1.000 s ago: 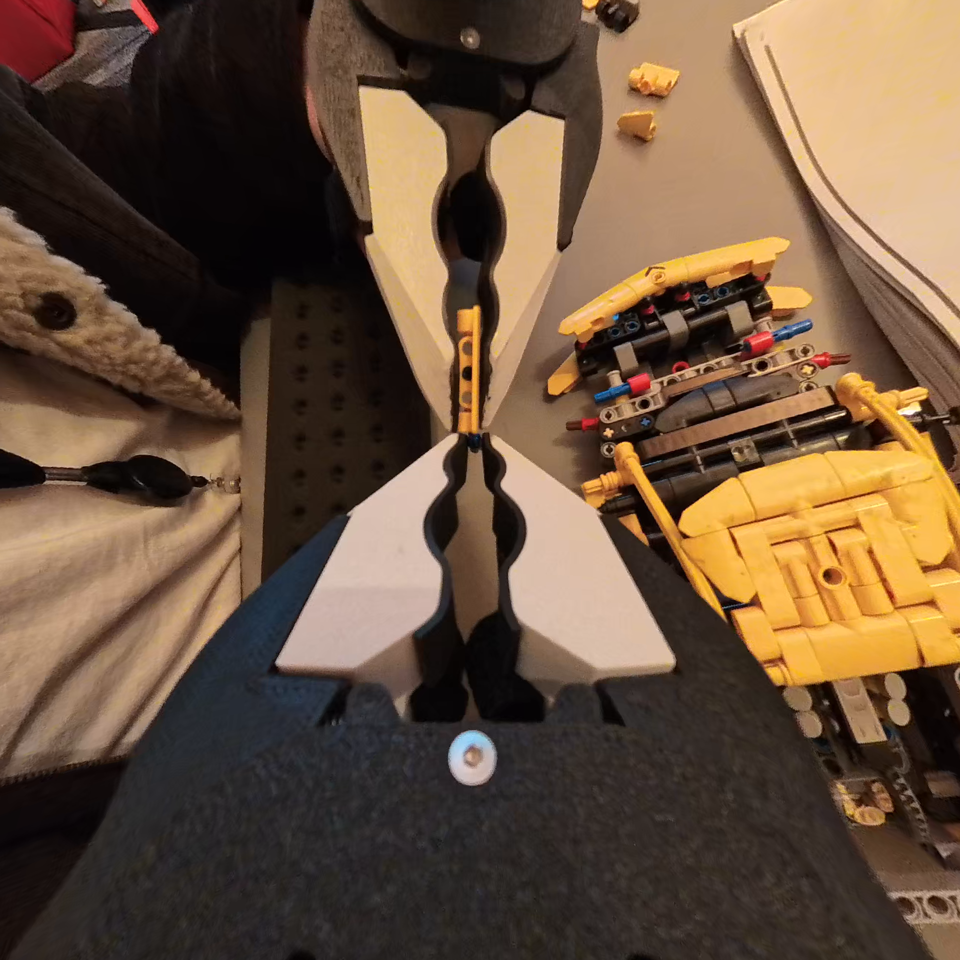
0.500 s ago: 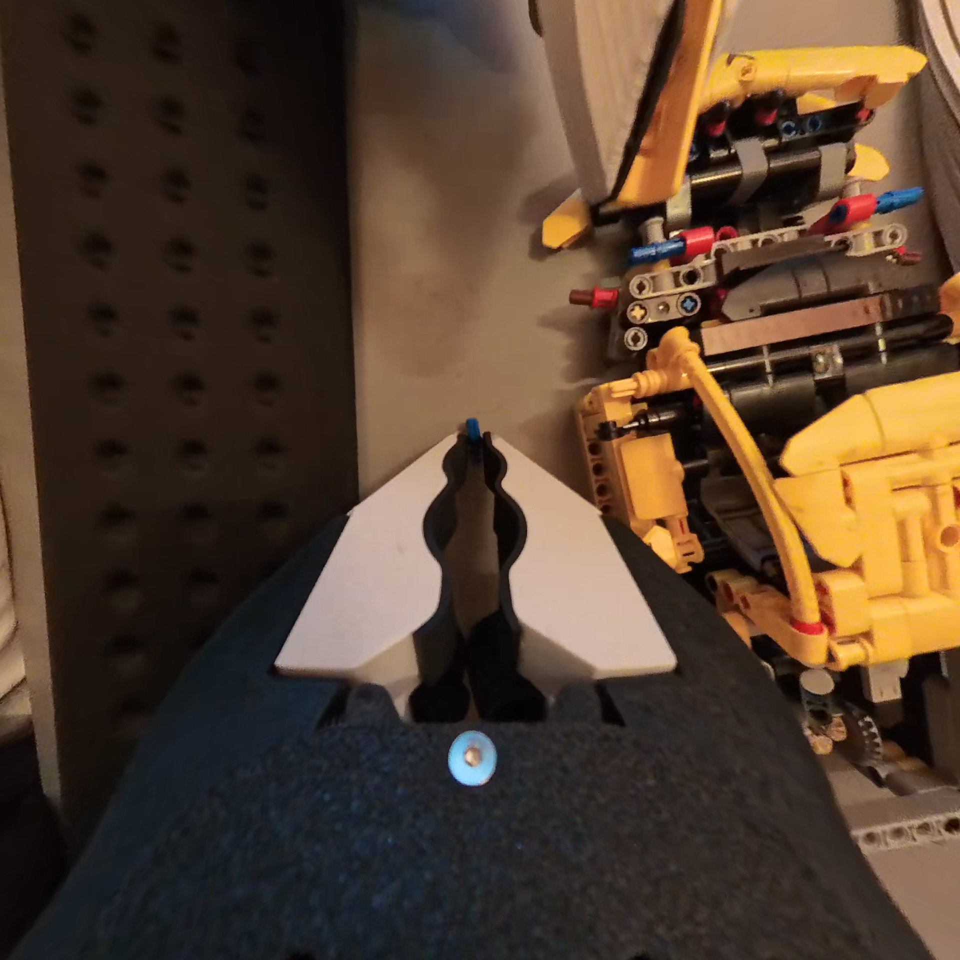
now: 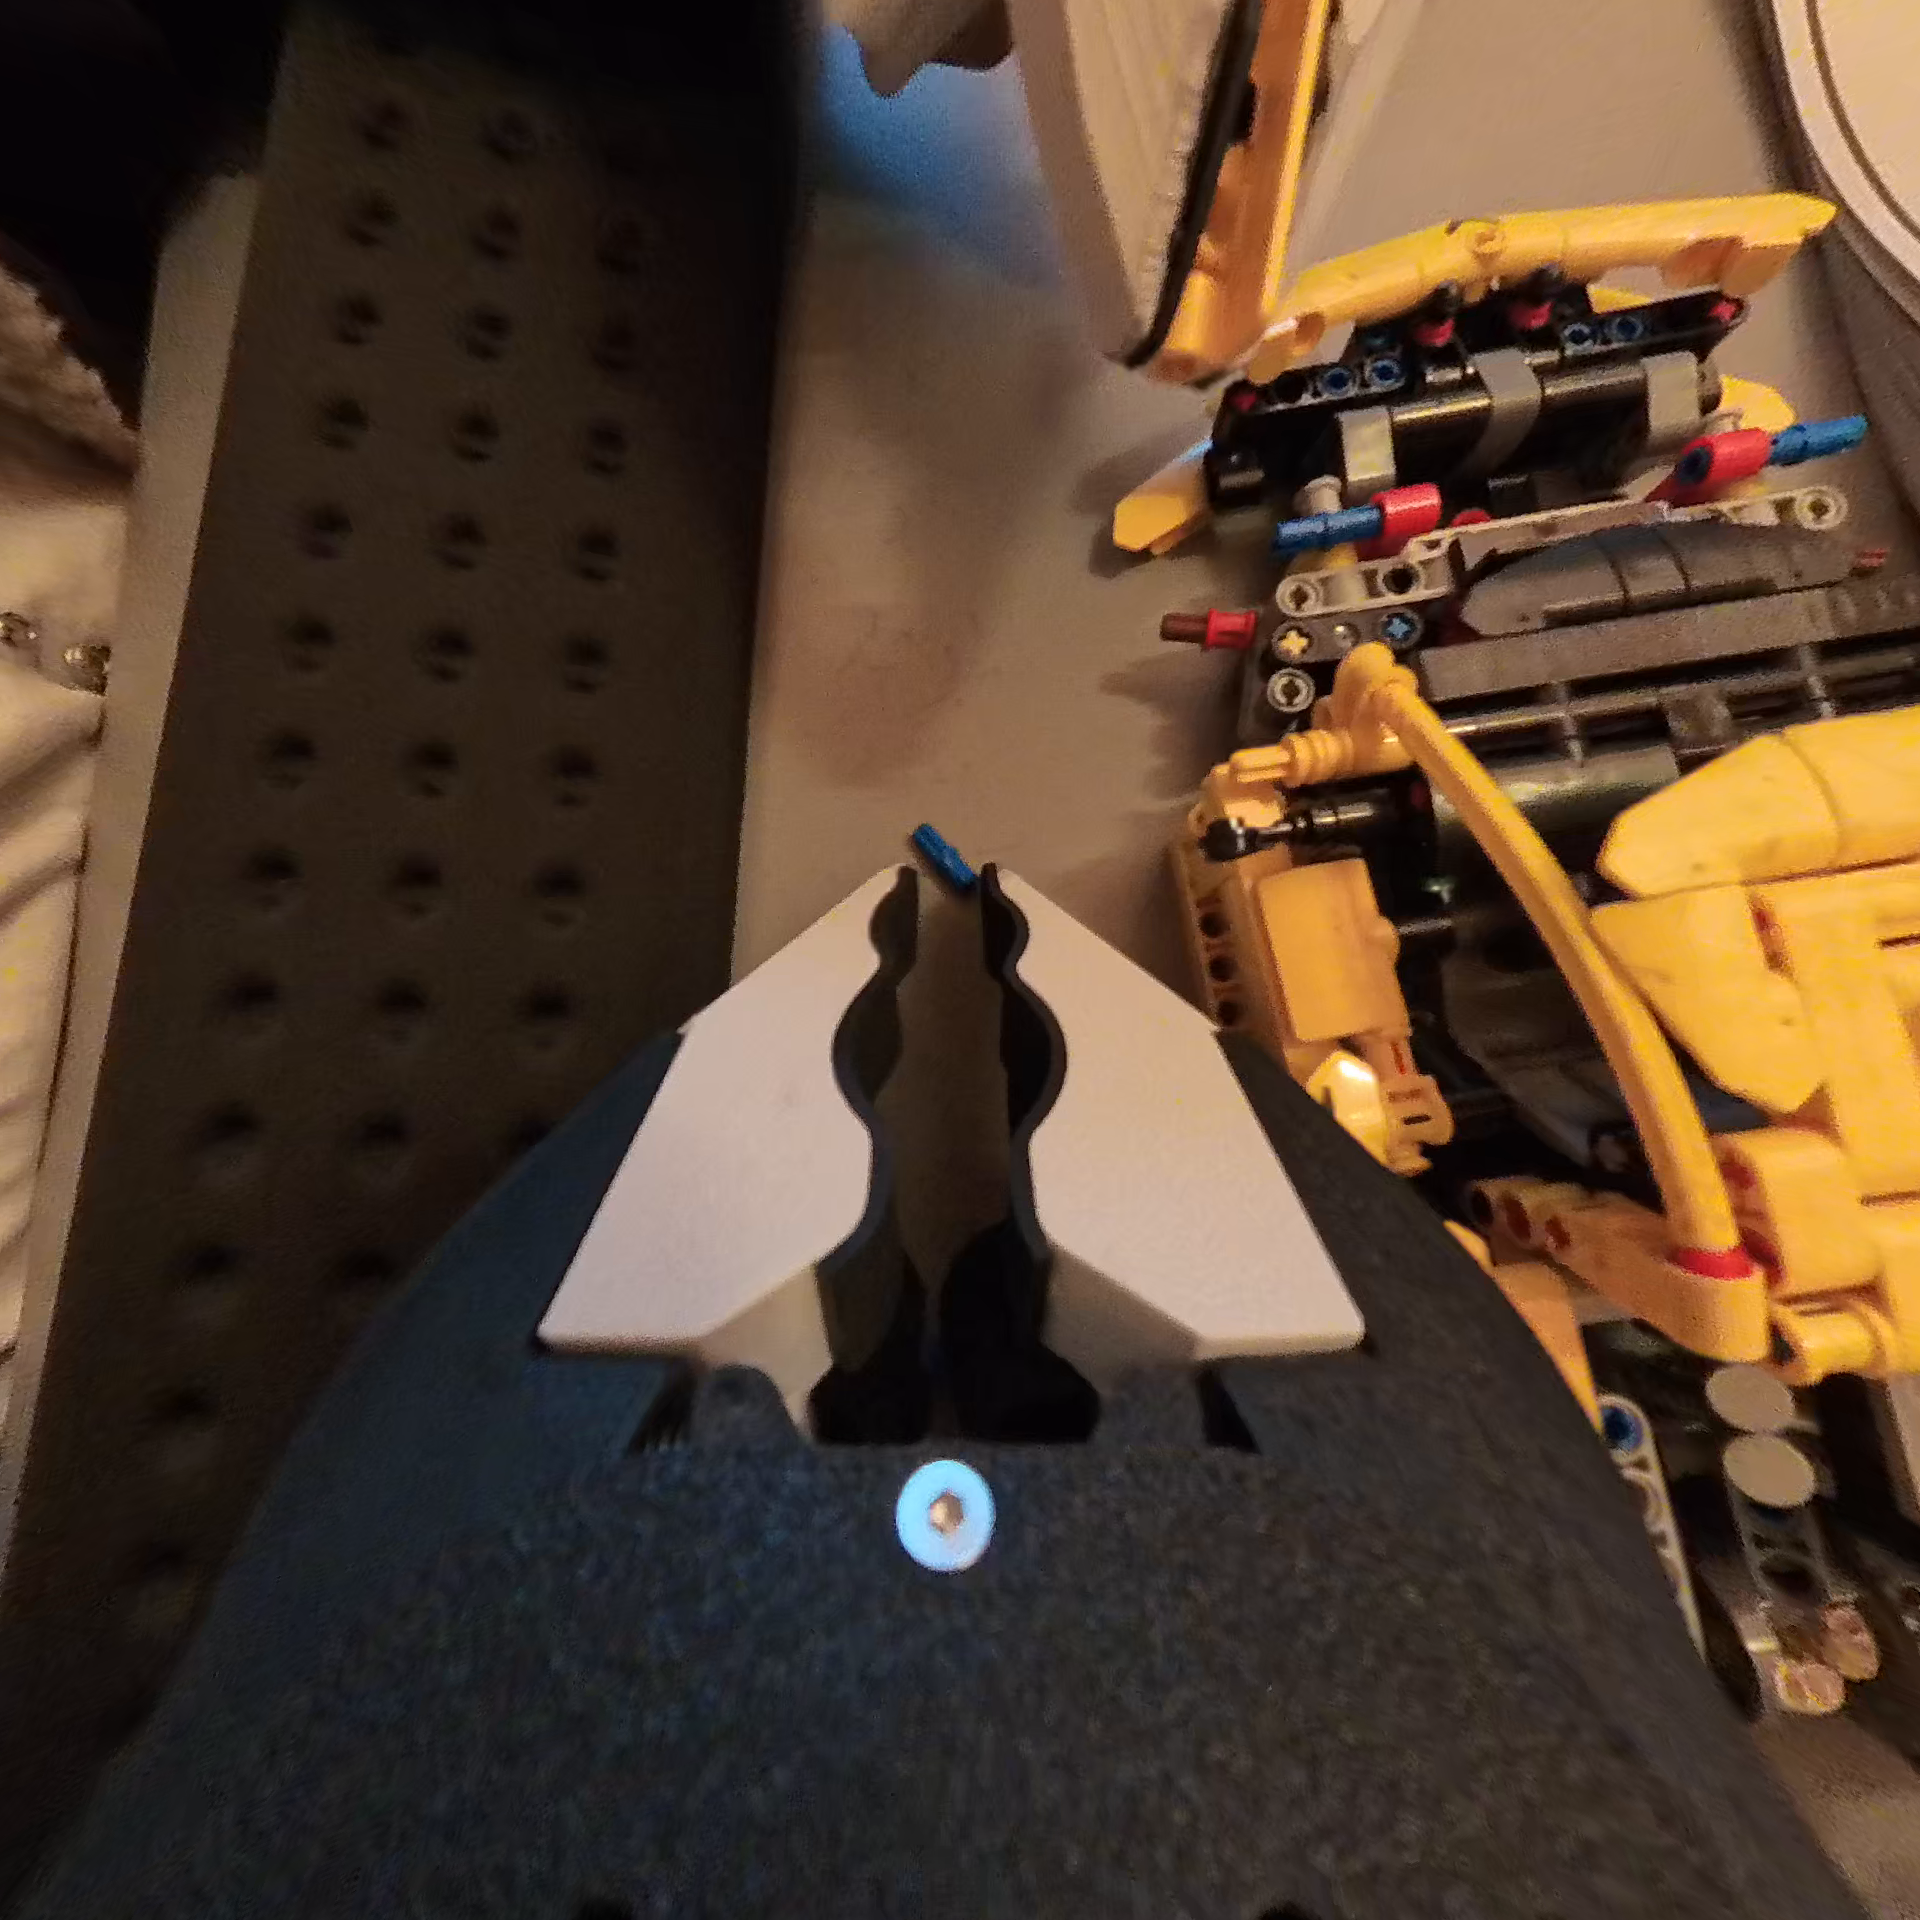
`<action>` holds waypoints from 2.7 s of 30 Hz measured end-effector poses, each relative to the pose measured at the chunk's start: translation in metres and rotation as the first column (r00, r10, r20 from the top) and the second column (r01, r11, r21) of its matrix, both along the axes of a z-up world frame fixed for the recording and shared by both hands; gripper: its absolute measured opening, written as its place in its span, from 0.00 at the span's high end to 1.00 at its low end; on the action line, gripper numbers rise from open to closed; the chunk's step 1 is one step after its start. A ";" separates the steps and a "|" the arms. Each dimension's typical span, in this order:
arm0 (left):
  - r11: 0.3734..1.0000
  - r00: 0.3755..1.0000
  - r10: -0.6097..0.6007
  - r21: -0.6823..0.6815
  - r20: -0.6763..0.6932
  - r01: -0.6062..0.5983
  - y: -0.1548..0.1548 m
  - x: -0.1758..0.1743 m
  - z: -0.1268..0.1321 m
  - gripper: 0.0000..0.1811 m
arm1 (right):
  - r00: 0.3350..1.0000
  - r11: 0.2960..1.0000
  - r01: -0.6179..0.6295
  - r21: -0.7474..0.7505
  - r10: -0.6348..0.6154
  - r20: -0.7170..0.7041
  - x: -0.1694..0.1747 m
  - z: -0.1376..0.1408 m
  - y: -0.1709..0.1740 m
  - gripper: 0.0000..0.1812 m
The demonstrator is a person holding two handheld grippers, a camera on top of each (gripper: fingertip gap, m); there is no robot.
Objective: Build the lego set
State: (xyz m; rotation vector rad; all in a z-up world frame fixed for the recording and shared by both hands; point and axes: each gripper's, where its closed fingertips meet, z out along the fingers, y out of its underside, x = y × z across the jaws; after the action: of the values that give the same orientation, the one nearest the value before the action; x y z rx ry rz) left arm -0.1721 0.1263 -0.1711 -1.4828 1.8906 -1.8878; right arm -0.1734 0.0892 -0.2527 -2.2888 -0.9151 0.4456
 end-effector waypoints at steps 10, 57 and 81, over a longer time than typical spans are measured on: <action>1.000 1.000 -0.008 -0.015 -0.001 0.008 -0.001 -0.001 0.001 0.96 | 0.988 0.983 -0.152 0.107 0.154 -0.009 -0.012 0.000 -0.007 0.94; 0.975 0.978 0.026 -0.221 0.206 0.020 0.002 -0.004 0.051 0.96 | 0.924 0.980 0.190 0.058 -0.158 -0.348 -0.003 0.126 0.041 0.99; 0.641 0.996 0.002 -0.765 0.091 0.069 0.019 0.001 0.068 0.96 | 0.931 0.934 0.255 0.249 -0.168 -0.323 0.001 0.148 0.058 0.99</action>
State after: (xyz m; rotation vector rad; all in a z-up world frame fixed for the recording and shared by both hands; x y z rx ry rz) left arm -0.1710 0.1449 -0.1032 -1.4629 1.0639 -2.9340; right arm -0.1724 0.1473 -0.1046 -1.9597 -0.5324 0.5074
